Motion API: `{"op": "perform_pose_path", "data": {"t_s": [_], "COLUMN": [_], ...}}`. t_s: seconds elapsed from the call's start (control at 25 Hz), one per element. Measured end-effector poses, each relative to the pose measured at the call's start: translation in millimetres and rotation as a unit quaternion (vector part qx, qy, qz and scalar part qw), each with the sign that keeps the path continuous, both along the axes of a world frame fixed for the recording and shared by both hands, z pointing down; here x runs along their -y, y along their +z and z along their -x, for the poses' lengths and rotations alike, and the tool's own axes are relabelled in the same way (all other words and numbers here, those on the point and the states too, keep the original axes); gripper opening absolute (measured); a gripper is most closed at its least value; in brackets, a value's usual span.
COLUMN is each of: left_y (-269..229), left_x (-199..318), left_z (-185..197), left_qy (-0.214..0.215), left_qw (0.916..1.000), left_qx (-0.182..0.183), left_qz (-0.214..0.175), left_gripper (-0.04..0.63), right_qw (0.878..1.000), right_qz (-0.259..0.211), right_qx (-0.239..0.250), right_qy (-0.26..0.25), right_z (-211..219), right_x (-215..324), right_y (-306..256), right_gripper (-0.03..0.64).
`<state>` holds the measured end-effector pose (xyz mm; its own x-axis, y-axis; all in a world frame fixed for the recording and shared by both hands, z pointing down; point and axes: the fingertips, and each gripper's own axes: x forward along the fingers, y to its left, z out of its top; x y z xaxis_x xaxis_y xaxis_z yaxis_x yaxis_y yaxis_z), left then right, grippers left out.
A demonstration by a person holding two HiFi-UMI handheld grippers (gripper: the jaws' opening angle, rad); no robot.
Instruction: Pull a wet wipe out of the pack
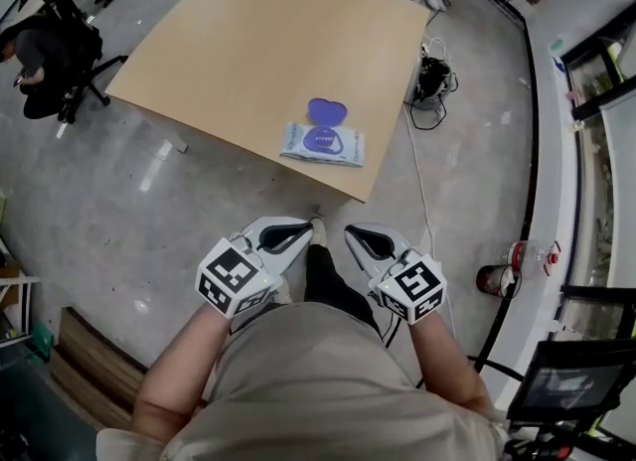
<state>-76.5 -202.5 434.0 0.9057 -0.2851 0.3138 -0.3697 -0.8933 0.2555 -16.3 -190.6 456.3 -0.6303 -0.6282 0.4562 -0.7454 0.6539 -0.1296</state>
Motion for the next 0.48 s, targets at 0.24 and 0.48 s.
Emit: {"op": "perform_pose_path", "data": {"t_s": [0.24,0.48], "left_y": [37.6,83.8], "left_x": [76.2,149.6], "left_z": [-22.3,-48.2], "left_qy": [-0.016,-0.032], "left_qw": [0.9989,0.9948], "left_qx": [0.035,0.081], "left_qz": [0.028,0.052], "left_gripper": [0.002,0.002], "right_qw": [0.999,0.996], "right_qz": [0.017,0.03], "right_qx": [-0.019,-0.061], "right_qy": [-0.021,-0.049], "right_z": [-24.2,-57.3], "right_x": [86.6,169.9], "right_y": [36.8,88.7], "right_gripper": [0.012,0.024]}}
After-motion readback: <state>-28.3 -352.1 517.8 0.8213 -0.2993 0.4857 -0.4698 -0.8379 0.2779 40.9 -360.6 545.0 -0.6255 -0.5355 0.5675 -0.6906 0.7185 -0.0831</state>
